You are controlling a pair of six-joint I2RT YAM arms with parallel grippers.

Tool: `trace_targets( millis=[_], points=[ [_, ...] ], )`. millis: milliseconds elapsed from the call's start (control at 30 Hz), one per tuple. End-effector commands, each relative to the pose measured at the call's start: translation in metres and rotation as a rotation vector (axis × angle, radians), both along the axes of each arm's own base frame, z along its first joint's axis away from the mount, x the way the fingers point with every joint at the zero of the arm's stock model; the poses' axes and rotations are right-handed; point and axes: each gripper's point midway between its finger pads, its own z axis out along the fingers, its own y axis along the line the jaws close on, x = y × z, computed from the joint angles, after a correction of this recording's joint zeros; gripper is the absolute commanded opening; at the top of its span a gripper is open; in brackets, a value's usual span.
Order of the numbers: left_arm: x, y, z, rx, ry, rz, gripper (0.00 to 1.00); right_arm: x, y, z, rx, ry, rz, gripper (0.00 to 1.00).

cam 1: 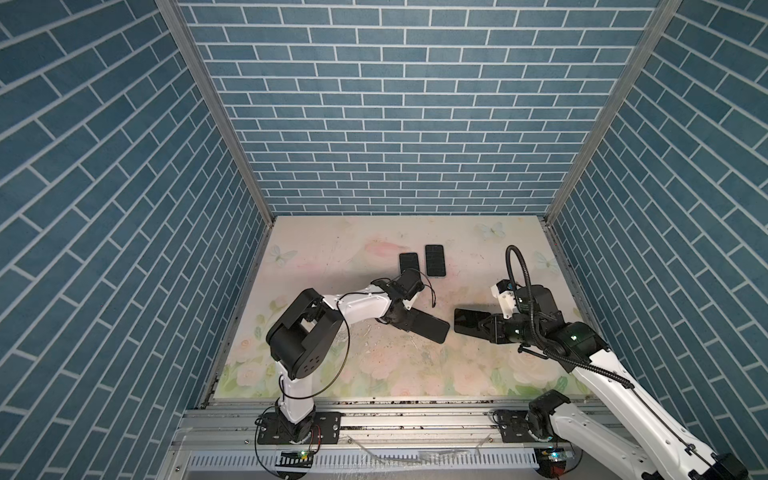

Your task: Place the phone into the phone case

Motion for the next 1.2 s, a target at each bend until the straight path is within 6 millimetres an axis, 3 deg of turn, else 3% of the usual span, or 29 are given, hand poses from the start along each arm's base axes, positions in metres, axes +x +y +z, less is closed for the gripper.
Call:
trace_targets(
  millis=[0, 133, 267, 333, 500, 600, 800, 933, 1167],
  points=[
    [-0.021, 0.006, 0.010, -0.054, 0.007, 0.047, 0.03, 0.009, 0.009, 0.010, 0.070, -0.005, -0.030, 0.00],
    [-0.046, 0.007, 0.025, -0.091, -0.026, 0.053, 0.04, 0.008, 0.023, 0.002, 0.141, 0.063, -0.019, 0.00],
    [-0.057, 0.006, 0.048, -0.187, -0.054, 0.084, 0.11, 0.008, 0.038, 0.002, 0.238, 0.097, 0.002, 0.00],
    [-0.055, 0.009, 0.062, -0.254, -0.095, 0.110, 0.24, 0.007, 0.050, 0.000, 0.287, 0.138, 0.038, 0.00],
    [-0.032, 0.016, 0.079, -0.492, -0.041, 0.261, 0.37, 0.014, 0.073, -0.005, 0.348, 0.225, 0.101, 0.00],
    [-0.018, 0.009, 0.085, -0.623, 0.015, 0.302, 0.48, 0.024, 0.081, -0.007, 0.379, 0.239, 0.083, 0.00],
    [0.002, 0.001, 0.068, -0.714, 0.122, 0.414, 0.48, 0.039, 0.096, -0.024, 0.417, 0.323, 0.064, 0.00],
    [-0.001, 0.006, 0.041, -0.689, 0.171, 0.442, 0.47, 0.046, 0.101, -0.034, 0.423, 0.346, 0.051, 0.00],
    [-0.003, 0.020, 0.021, -0.586, 0.155, 0.444, 0.49, 0.052, 0.104, -0.050, 0.426, 0.380, 0.025, 0.00]
  ],
)
